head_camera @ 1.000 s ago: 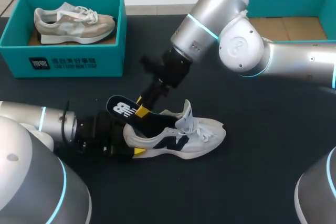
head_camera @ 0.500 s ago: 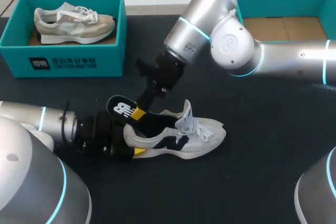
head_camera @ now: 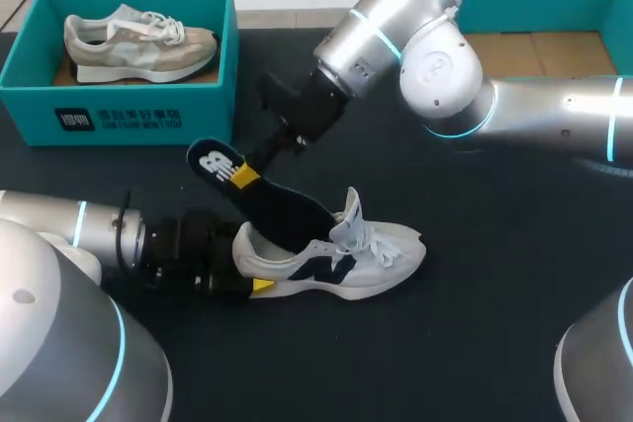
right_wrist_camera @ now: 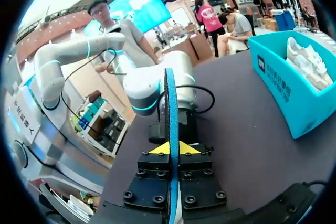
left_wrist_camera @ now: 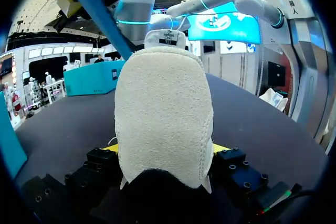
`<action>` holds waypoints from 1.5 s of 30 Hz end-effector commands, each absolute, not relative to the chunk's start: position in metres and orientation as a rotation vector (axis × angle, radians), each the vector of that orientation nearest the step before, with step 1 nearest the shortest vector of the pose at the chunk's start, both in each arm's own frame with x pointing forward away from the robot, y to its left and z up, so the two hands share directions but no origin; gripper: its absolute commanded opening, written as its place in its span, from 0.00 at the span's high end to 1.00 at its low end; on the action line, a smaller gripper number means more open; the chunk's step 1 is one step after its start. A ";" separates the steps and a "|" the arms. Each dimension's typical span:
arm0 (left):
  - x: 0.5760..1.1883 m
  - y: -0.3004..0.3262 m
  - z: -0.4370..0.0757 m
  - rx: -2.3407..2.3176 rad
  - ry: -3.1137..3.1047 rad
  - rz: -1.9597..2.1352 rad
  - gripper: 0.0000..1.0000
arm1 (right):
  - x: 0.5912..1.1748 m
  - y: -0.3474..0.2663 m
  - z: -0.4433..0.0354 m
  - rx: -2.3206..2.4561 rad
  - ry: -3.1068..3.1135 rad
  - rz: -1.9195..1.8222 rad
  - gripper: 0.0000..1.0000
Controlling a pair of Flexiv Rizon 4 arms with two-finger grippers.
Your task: Take the shoe out of the shoebox, open the shoe tongue, remove and reinsert the insole, then place the shoe into the shoebox
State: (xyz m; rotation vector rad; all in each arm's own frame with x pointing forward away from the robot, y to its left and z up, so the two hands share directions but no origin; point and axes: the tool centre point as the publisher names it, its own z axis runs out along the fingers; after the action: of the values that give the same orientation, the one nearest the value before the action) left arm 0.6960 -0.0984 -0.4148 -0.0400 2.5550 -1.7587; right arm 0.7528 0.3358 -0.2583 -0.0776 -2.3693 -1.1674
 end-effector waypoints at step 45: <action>0.695 -0.098 -0.416 -0.041 2.556 -1.756 1.00 | 0.780 0.290 -0.045 -0.215 -2.014 -1.867 1.00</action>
State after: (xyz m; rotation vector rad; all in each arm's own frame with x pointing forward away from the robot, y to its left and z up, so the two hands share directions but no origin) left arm 0.6961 -0.0984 -0.4148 -0.0400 2.5549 -1.7585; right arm 0.7773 0.3031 -0.0564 -0.2399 -1.9826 -1.9235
